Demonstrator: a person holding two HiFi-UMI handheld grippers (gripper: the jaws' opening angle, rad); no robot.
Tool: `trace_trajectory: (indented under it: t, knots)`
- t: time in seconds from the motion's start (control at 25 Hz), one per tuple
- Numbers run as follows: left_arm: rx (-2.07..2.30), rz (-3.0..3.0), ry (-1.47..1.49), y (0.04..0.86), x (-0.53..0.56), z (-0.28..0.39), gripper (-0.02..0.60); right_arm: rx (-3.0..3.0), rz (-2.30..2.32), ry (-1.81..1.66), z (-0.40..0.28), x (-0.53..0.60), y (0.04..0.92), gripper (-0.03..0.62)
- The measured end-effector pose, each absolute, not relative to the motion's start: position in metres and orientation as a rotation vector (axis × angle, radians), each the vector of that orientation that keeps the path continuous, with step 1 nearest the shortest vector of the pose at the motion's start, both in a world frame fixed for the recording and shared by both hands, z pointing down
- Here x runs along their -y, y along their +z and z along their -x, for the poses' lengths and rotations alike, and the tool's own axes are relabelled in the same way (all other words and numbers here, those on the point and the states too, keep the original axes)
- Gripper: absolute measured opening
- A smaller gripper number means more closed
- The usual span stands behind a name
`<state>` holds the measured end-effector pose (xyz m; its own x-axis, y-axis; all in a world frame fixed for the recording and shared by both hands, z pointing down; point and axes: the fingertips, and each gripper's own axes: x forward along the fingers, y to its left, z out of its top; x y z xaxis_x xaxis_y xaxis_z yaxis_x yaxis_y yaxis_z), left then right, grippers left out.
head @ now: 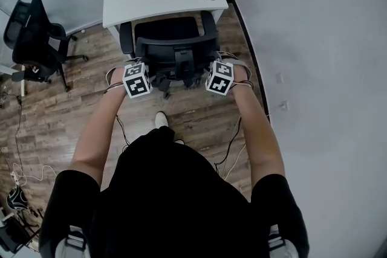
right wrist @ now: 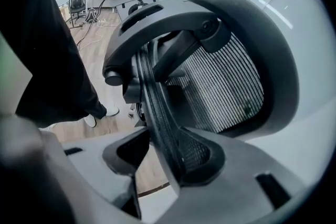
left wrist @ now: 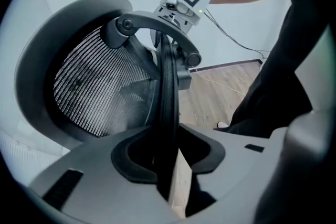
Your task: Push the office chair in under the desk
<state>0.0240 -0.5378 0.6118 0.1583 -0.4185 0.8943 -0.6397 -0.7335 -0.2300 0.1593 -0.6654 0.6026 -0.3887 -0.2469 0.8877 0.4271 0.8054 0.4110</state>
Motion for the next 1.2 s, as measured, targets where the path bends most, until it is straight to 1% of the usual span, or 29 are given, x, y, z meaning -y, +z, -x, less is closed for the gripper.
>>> trace_trajectory:
  t: [0.36, 0.44, 0.52, 0.6, 0.68, 0.84, 1.04, 1.12, 1.2]
  knots:
    - [1.044, -2.242, 1.603, 0.61, 0.546, -0.022, 0.118, 1.805, 0.176, -0.704, -0.157, 0.675, 0.605, 0.161]
    - [1.057, -2.249, 1.586, 0.61, 0.545, -0.02, 0.138, 1.803, 0.189, -0.703, -0.157, 0.673, 0.605, 0.161]
    - [1.051, -2.246, 1.577, 0.612, 0.541, -0.017, 0.181, 1.793, 0.213, -0.698, -0.158, 0.669, 0.603, 0.161]
    - [1.06, -2.252, 1.569, 0.611, 0.537, -0.014, 0.206, 1.784, 0.238, -0.693, -0.161, 0.668, 0.599, 0.161]
    - [1.111, -2.279, 1.541, 0.603, 0.538, -0.013, 0.219, 1.798, 0.244, -0.691, -0.163, 0.67, 0.592, 0.161]
    - [1.274, -2.341, 1.466, 0.572, 0.544, -0.017, 0.219, 1.886, 0.211, -0.675, -0.166, 0.674, 0.566, 0.161]
    - [1.531, -2.362, 1.26, 0.518, 0.554, -0.04, 0.218, 2.178, 0.124, -0.557, -0.172, 0.67, 0.524, 0.16]
    - [1.657, -2.362, 1.11, 0.494, 0.56, -0.053, 0.215, 2.335, 0.084, -0.469, -0.175, 0.667, 0.507, 0.16]
    - [1.785, -2.356, 0.897, 0.472, 0.563, -0.067, 0.201, 2.494, 0.062, -0.36, -0.18, 0.66, 0.488, 0.158]
